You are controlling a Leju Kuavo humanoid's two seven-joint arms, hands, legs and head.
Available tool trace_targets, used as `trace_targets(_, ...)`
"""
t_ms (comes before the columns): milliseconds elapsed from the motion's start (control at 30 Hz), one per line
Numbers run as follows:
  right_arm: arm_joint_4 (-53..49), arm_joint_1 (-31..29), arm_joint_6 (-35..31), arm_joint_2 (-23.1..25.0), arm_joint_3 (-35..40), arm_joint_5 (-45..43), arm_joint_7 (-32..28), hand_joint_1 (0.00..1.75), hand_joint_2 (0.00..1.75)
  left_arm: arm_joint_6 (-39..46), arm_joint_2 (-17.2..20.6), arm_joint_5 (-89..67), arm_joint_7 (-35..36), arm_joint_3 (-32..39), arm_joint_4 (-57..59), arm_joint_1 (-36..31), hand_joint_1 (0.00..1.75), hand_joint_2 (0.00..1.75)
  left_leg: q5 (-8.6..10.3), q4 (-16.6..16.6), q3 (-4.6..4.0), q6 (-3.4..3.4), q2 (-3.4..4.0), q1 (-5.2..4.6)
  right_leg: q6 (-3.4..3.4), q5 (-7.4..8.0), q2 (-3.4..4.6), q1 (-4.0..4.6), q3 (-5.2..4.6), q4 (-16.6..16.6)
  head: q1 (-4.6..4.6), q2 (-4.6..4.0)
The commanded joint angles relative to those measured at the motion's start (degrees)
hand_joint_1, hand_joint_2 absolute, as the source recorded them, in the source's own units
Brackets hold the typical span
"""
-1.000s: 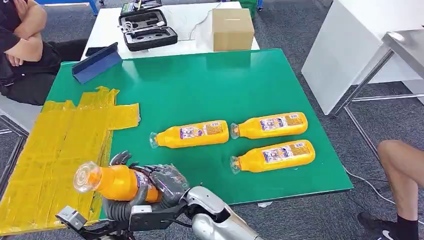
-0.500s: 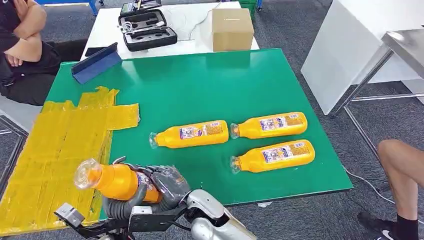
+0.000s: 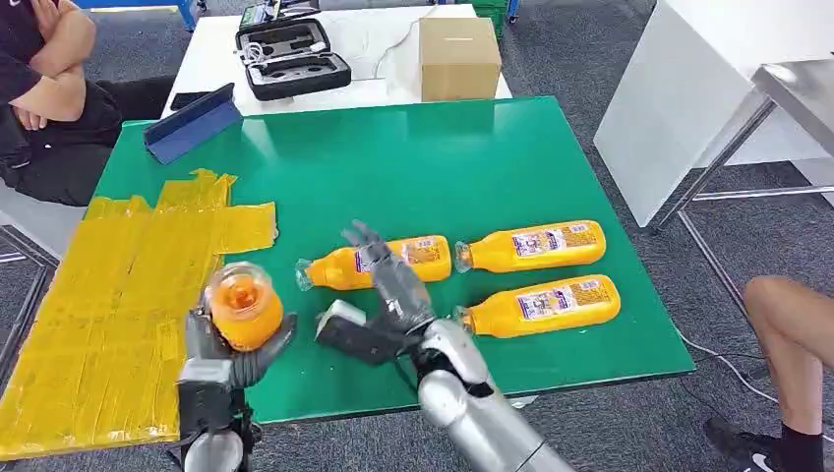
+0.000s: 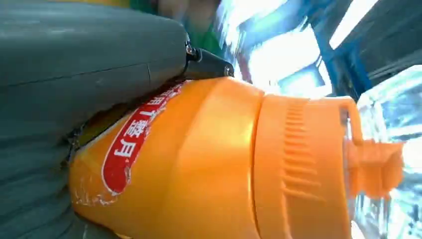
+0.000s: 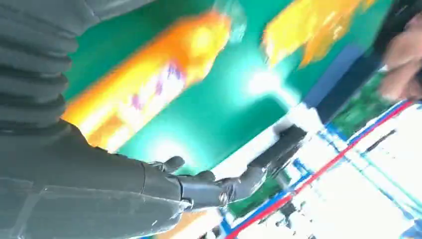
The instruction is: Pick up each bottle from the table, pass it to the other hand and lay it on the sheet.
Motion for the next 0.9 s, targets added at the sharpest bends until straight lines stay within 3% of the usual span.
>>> trace_targets(33, 7.7, -13.1, 5.2, -3.2, -5.3, -1.2, 0.3, 0.0, 0.0, 8.9, 5.3, -23.5, 8.0, 7.3, 12.4, -12.4, 1.75, 1.75, 0.12, -0.1, 0.05, -0.07, 0.01, 0.03, -0.04, 0.12, 0.01, 0.04, 0.04, 0.0, 0.02, 0.0)
trace_targets(67, 7.6, -12.7, 5.1, -3.2, -5.1, -1.2, 0.1, 0.0, 0.0, 8.9, 4.9, -23.7, 7.7, 7.5, 12.2, -12.1, 1.75, 1.75, 0.13, -0.1, 0.16, -0.09, 0.05, 0.05, -0.08, 0.14, 0.04, 0.07, 0.14, -0.1, -0.02, 0.0)
trace_targets(100, 7.8, -13.3, 5.3, -3.5, -4.3, -0.8, 0.5, 0.0, 1.75, 8.9, 4.2, -30.2, 9.8, 9.9, 12.4, -12.5, 1.75, 1.75, 0.07, 0.0, 0.21, -0.11, 0.05, 0.06, -0.2, 0.15, 0.04, 0.1, 0.18, 0.0, 0.0, 0.0)
trace_targets(167, 11.3, -16.9, 7.5, -3.6, -3.3, -1.1, 1.8, 0.0, 1.75, 8.9, 7.4, -45.9, 18.0, 12.3, 17.2, -15.7, 1.75, 1.75, 0.16, 0.0, 0.09, -0.07, 0.04, 0.02, -0.14, 0.18, 0.01, 0.05, 0.02, 0.0, 0.0, 0.0)
trace_targets(233, 17.2, -21.7, 10.0, -3.1, -2.4, -1.9, 2.3, 0.0, 1.75, 8.9, 12.5, -54.8, 27.0, 11.0, 32.0, -22.2, 1.75, 1.75, 0.22, -0.1, 0.08, -0.07, 0.09, -0.04, -0.14, 0.2, 0.02, 0.0, -0.02, 0.0, 0.02, 0.0)
trace_targets(333, 25.5, -27.2, 12.9, -1.4, -1.1, -3.3, 1.9, 0.0, 1.75, 8.9, 16.7, -55.2, 31.5, 8.3, 48.1, -29.9, 1.75, 1.75, 0.29, -0.1, 0.1, -0.11, 0.04, -0.03, -0.18, 0.22, -0.03, -0.01, 0.0, 0.1, 0.0, 0.0)
trace_targets(533, 34.9, -31.6, 17.9, -0.3, 2.8, -2.9, 2.9, 0.0, 1.75, 8.9, 18.5, -53.9, 33.2, 8.7, 60.6, -35.0, 1.75, 1.75, 0.41, 0.0, -0.03, -0.21, 0.1, 0.05, -0.28, 0.38, 0.02, 0.1, -0.16, 0.1, 0.0, 0.0)
trace_targets(900, 38.4, -32.9, 20.2, 0.2, 5.1, -2.3, 3.1, 0.0, 1.75, 6.0, 19.5, -53.4, 34.0, 9.4, 64.5, -37.1, 1.75, 1.75, 0.42, 0.1, -0.29, -0.17, 0.03, 0.1, -0.23, 0.35, -0.02, 0.08, -0.34, 0.1, 0.02, 0.0)
